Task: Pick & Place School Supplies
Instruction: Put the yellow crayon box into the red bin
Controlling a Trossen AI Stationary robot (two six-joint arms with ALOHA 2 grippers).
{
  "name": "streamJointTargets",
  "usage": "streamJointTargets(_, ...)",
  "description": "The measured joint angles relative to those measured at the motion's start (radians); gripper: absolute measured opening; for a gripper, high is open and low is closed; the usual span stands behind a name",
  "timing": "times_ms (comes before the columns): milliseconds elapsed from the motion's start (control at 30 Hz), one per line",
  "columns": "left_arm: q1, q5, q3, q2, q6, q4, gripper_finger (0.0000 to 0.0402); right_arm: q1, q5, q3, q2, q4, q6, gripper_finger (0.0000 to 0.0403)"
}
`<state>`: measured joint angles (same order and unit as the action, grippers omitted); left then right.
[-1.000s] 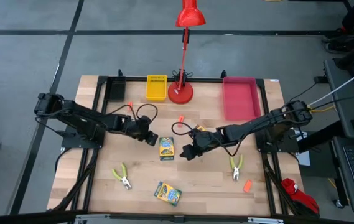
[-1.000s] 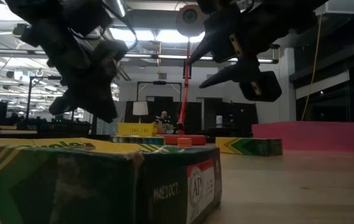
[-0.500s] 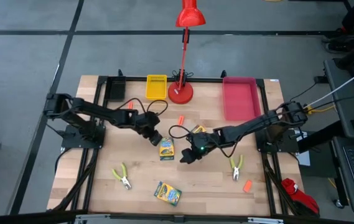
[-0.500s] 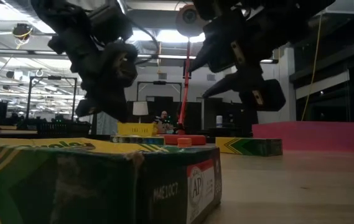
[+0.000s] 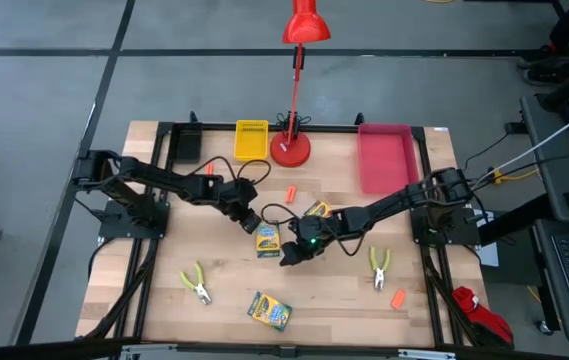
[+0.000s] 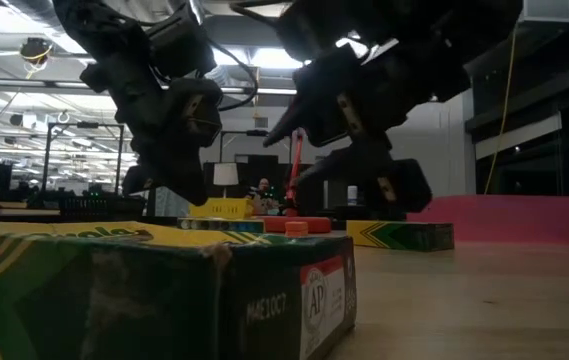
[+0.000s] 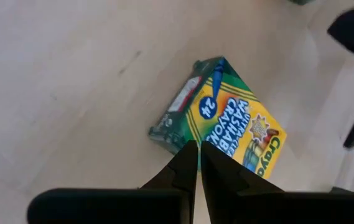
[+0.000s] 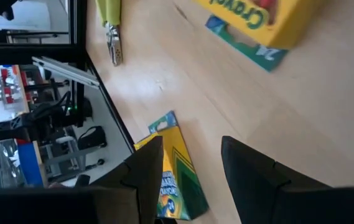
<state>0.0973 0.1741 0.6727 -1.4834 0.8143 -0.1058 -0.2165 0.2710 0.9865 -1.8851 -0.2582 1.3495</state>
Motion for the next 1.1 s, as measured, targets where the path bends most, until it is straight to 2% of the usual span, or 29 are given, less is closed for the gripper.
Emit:
streamJointTargets(167, 0.015, 0.002, 0.0, 0.0, -0.006, -0.002, 0.0015, 0.001, 0.003, 0.047, -0.051, 0.001, 0.001, 0.0166)
streamJointTargets(567, 0.003, 0.012, 0.0, 0.0, -0.016, -0.011, 0.0015, 0.007, -0.012, 0.051, -0.059, 0.091, 0.112, 0.0166)
streamJointTargets(733, 0.003, 0.018, 0.0, 0.0, -0.015, -0.009, 0.0015, 0.015, -0.065, 0.051, -0.059, 0.094, 0.176, 0.0166)
streamJointTargets(933, 0.003, 0.028, 0.0, 0.0, -0.008, 0.0, 0.0015, 0.01, -0.08, 0.051, -0.059, 0.095, 0.236, 0.0166)
streamJointTargets(1100, -0.005, 0.019, 0.0, 0.004, -0.029, 0.005, 0.0015, -0.008, -0.095, 0.051, -0.059, 0.077, 0.213, 0.0166)
